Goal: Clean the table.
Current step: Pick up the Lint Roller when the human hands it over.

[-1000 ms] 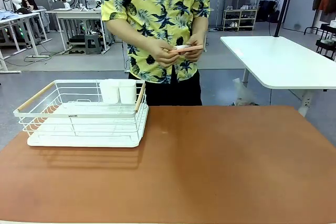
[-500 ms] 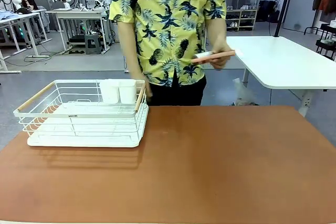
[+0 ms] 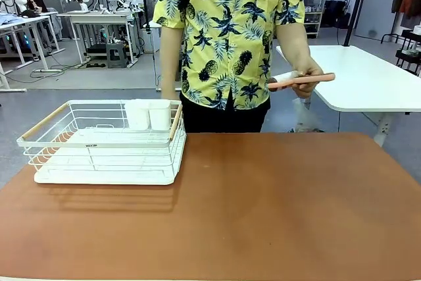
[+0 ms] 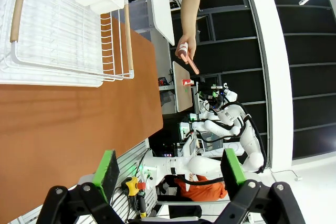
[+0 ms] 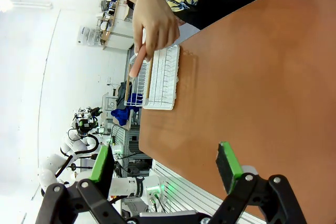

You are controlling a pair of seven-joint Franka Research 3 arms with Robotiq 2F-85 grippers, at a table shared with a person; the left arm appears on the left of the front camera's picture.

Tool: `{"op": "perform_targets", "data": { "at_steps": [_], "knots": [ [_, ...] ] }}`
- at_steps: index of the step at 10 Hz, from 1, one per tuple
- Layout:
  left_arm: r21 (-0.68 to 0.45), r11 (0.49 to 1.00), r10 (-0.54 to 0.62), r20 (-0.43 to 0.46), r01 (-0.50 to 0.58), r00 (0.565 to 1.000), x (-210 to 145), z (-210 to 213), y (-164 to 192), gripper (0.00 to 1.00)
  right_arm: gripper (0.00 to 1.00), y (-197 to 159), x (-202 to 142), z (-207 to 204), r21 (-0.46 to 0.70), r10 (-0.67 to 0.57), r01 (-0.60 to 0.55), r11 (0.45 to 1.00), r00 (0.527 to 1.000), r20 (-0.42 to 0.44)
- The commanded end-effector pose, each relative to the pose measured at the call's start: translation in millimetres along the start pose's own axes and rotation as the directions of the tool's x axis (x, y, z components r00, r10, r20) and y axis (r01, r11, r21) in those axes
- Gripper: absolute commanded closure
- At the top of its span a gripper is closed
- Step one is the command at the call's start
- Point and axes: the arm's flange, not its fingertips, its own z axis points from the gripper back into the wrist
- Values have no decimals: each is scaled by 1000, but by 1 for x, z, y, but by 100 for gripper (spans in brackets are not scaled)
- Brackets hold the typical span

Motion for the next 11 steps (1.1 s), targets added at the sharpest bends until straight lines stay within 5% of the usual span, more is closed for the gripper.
{"op": "perform_targets", "data": {
  "at_steps": [1,11],
  "knots": [
    [-25,999,-20,6,21,1000,1,3,-1,0,0,2,1,1,15,5,-5,1000,1000,4],
    [-25,999,-20,6,21,1000,1,3,-1,0,0,2,1,1,15,5,-5,1000,1000,4]
  ]
}}
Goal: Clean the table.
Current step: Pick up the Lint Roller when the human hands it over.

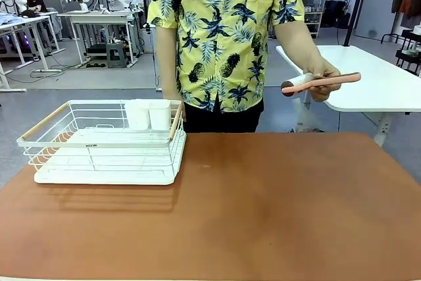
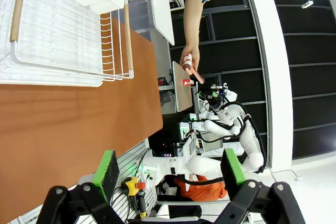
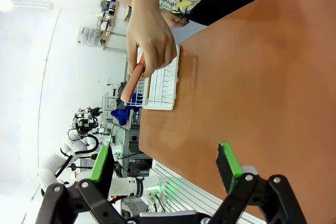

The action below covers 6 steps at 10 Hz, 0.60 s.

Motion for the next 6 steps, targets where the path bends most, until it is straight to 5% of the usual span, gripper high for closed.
{"op": "perform_targets", "data": {
  "at_steps": [1,3,6],
  "knots": [
    [-24,1000,-21,6,21,1000,1,3,-1,0,0,0,0,0,0,0,0,1000,1000,0],
    [-24,1000,-21,6,21,1000,1,3,-1,0,0,37,4,-5,79,325,-321,944,944,-54],
    [-24,1000,-21,6,21,1000,1,3,-1,0,0,87,16,-22,122,681,-671,732,715,-156]
  ]
}}
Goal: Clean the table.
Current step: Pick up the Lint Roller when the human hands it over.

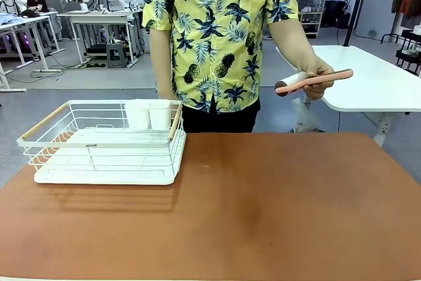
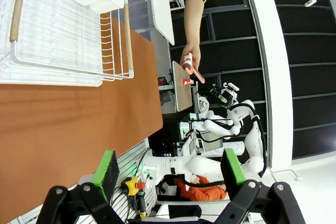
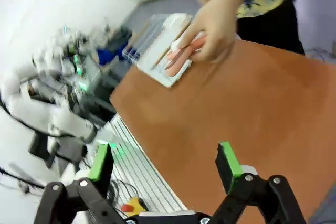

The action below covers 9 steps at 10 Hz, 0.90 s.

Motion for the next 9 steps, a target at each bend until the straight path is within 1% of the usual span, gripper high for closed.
{"op": "perform_targets", "data": {
  "at_steps": [1,2,3,4,5,6,7,8,9],
  "knots": [
    [-24,999,-21,8,21,1000,1,3,-1,0,0,6,12,-10,7,199,-199,980,979,-31],
    [-24,999,-21,8,21,1000,1,3,-1,0,0,13,17,-21,25,190,-189,982,981,-39],
    [-24,999,-21,8,21,1000,1,3,-1,0,0,20,16,-37,22,131,-130,991,991,-28],
    [-24,999,-21,8,21,1000,1,3,-1,0,0,28,13,-51,45,186,-184,982,982,-39],
    [-24,999,-21,8,21,1000,1,3,-1,0,0,31,15,-56,14,180,-179,984,983,-33],
    [-24,999,-21,8,21,1000,1,3,-1,0,0,39,14,-61,21,98,-97,995,995,-19],
    [-24,999,-21,8,21,1000,1,3,-1,0,0,52,9,-71,3,-30,30,1000,1000,-8],
    [-24,999,-21,8,21,1000,1,3,-1,0,0,66,3,-81,9,-77,77,997,997,-3],
    [-24,999,-21,8,21,1000,1,3,-1,0,0,76,-3,-92,-5,-91,91,996,996,8]
  ]
}}
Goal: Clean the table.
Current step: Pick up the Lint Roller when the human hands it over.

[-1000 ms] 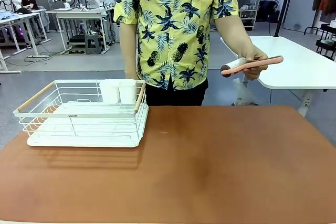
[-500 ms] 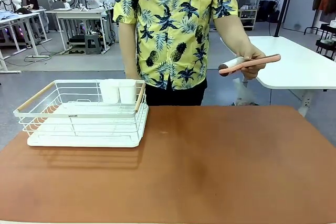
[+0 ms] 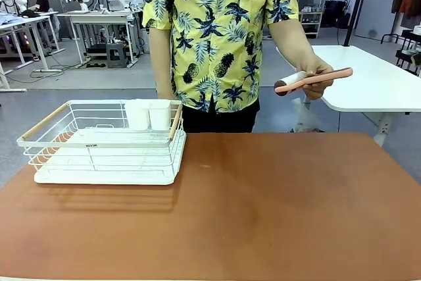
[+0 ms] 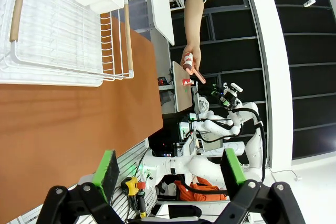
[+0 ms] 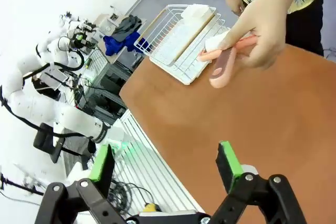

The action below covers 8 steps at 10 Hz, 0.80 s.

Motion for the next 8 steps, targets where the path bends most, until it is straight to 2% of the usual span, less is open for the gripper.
{"op": "perform_targets", "data": {
  "at_steps": [1,5,6,8],
  "knots": [
    [-24,999,-22,7,22,1000,1,3,-1,0,0,27,-12,-28,-24,-66,67,997,997,33],
    [-24,999,-22,7,22,1000,1,3,-1,0,0,24,-25,-75,-124,-213,231,965,967,143],
    [-24,999,-22,7,22,1000,1,3,-1,0,0,18,-24,-50,-71,-136,140,988,989,59],
    [-24,999,-22,7,22,1000,1,3,-1,0,0,18,-24,-50,-71,-136,140,988,989,59]
  ]
}}
